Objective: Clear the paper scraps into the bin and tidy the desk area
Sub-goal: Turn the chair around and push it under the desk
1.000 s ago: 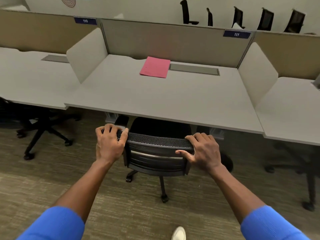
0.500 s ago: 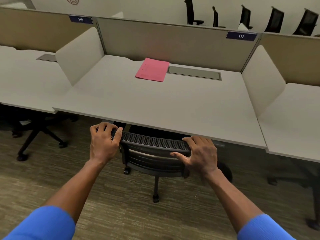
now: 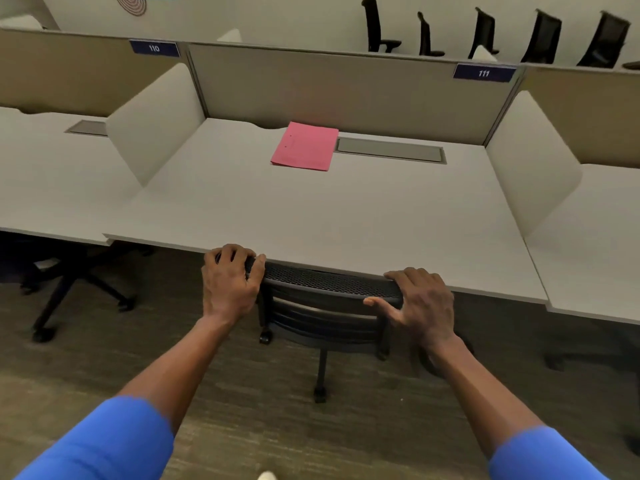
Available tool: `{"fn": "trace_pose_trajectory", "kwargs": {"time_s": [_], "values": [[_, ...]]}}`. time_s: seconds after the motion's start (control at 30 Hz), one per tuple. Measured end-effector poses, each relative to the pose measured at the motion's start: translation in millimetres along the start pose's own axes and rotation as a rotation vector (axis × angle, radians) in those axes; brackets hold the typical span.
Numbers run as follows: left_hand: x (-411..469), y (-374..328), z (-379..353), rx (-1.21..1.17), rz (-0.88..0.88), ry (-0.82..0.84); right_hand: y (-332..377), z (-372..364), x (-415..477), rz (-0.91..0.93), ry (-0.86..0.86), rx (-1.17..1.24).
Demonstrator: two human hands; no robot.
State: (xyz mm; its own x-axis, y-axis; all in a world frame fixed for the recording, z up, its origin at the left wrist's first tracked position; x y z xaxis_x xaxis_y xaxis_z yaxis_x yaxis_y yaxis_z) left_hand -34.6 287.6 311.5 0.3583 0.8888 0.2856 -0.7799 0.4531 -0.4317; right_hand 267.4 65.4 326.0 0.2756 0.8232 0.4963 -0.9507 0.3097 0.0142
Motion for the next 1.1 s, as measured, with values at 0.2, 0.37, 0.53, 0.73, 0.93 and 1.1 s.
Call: {"fn": "trace_pose_trajectory", "kwargs": {"time_s": [0.2, 0.37, 0.53, 0.73, 0.93, 1.1], "values": [[15.9, -5.5, -4.9, 0.011, -0.020, 0.000, -6.6, -6.9, 10.0, -0.059, 0.017, -0.011], [25.5, -2.0, -13.7, -0.023, -0.040, -0.001, -7.3, -8.2, 16.2, -0.082, 0.020, -0.016], [33.0, -2.2, -19.9, -0.076, -0.061, -0.006, -10.3, -8.3, 21.4, -0.082, 0.024, -0.013], [37.8, -7.1, -24.1, -0.051, -0.073, -0.026, -17.3, -10.2, 27.9, -0.070, 0.026, -0.010], [40.0, -13.3, -24.4, -0.060, -0.126, -0.035, -26.6, -14.1, 32.8, -0.050, 0.004, -0.033], [40.3, -17.7, -24.3, -0.085, -0.135, -0.051, -33.2, -19.4, 37.7, -0.049, -0.003, -0.044]]}}
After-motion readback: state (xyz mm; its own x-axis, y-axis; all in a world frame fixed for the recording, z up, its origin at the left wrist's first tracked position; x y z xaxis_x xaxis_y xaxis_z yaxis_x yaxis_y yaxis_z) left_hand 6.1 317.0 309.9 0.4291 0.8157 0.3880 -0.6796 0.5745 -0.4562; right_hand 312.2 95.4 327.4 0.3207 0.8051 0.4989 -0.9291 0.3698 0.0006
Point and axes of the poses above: each hand's wrist, its own x-axis towards the middle knuckle, its own z-axis out of the back of the hand, y = z × x, the point moved 6 cm from there along x, towards the middle knuckle, and after that the axes turned 3 degrees about -x, right-handed, at the moved point
